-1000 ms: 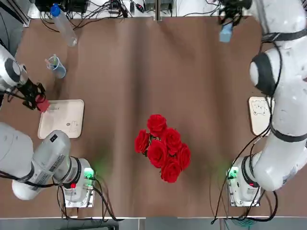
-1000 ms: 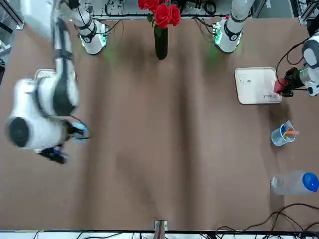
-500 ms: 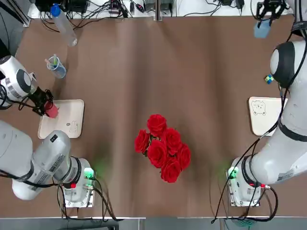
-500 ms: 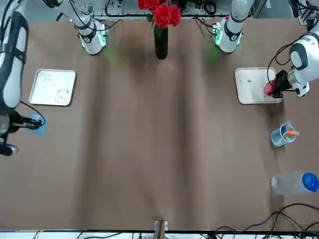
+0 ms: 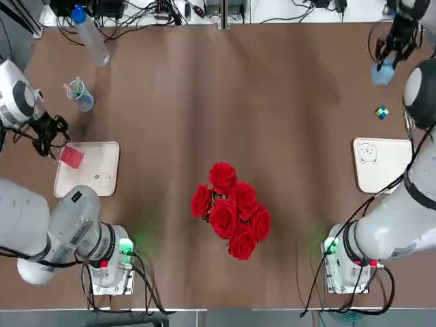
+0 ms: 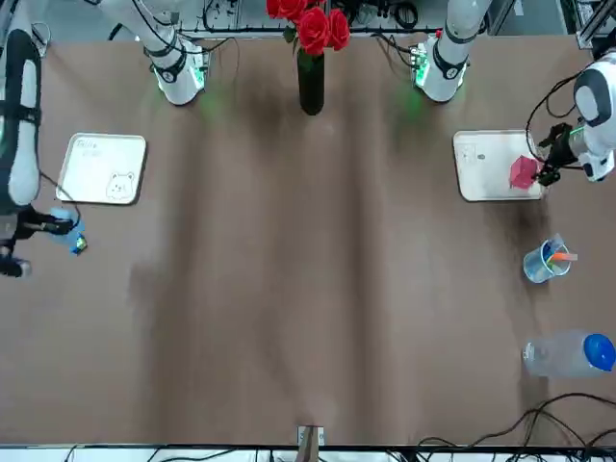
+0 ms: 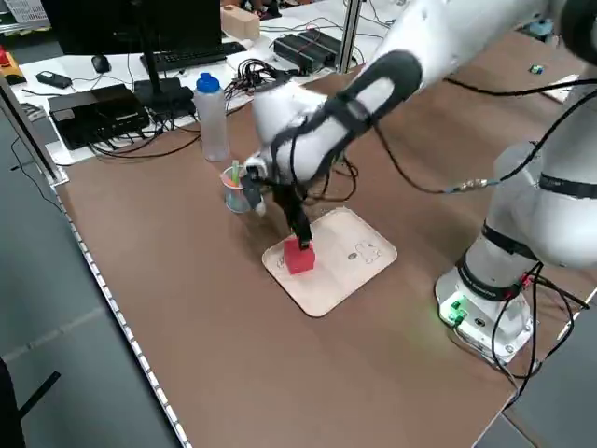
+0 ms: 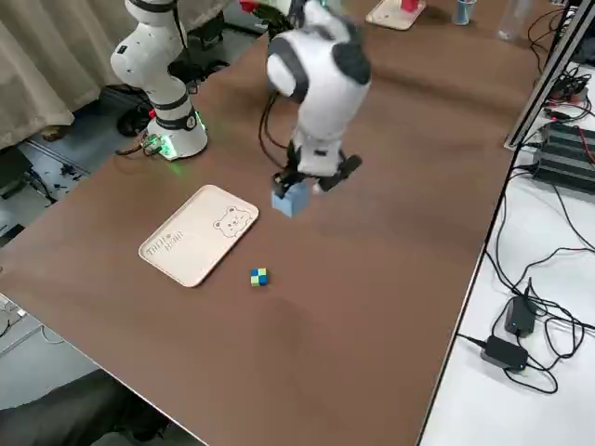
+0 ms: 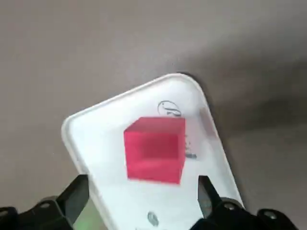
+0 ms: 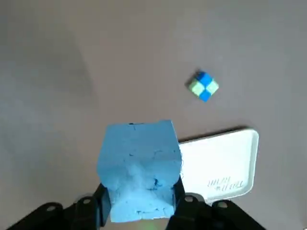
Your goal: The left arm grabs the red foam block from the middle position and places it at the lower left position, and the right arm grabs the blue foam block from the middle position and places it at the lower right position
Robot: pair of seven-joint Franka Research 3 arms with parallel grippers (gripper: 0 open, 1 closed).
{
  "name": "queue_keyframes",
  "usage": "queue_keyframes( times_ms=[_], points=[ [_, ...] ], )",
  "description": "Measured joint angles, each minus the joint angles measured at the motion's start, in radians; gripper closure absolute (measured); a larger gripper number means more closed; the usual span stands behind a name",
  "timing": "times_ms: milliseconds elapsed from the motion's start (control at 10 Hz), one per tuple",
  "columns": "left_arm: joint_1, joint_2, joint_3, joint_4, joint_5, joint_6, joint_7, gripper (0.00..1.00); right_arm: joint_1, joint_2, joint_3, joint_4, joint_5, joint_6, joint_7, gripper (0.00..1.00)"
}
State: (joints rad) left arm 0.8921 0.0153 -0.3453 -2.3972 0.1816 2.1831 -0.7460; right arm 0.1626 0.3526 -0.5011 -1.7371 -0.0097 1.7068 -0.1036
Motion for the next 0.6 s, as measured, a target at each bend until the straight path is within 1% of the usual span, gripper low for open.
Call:
queue_keyframes(
  times_ms=[100,200,300,400,500,600],
  points=[
    [-0.001,-0.039,-0.067,0.055,-0.019,-0.067,0.003,0.0,-0.002,-0.031,0.001,-0.096,-0.052,0.057,-0.001,0.47],
    [-0.003,-0.051,-0.155,0.123,-0.043,-0.101,0.006,0.0,-0.003,-0.056,0.003,-0.188,-0.11,0.127,-0.001,0.47],
    [-0.008,-0.043,-0.249,0.196,-0.056,-0.124,0.008,0.0,-0.003,-0.068,0.006,-0.27,-0.159,0.193,-0.001,0.47],
    [-0.016,-0.019,-0.329,0.292,-0.061,-0.175,0.014,0.0,-0.003,-0.072,0.008,-0.339,-0.203,0.244,-0.001,0.47],
    [-0.029,0.019,-0.375,0.409,-0.062,-0.248,0.032,0.0,-0.003,-0.073,0.009,-0.388,-0.236,0.276,-0.001,0.47],
    [-0.037,0.059,-0.398,0.519,-0.062,-0.305,0.085,0.0,-0.003,-0.075,0.01,-0.426,-0.27,0.299,-0.001,0.47]
  ],
)
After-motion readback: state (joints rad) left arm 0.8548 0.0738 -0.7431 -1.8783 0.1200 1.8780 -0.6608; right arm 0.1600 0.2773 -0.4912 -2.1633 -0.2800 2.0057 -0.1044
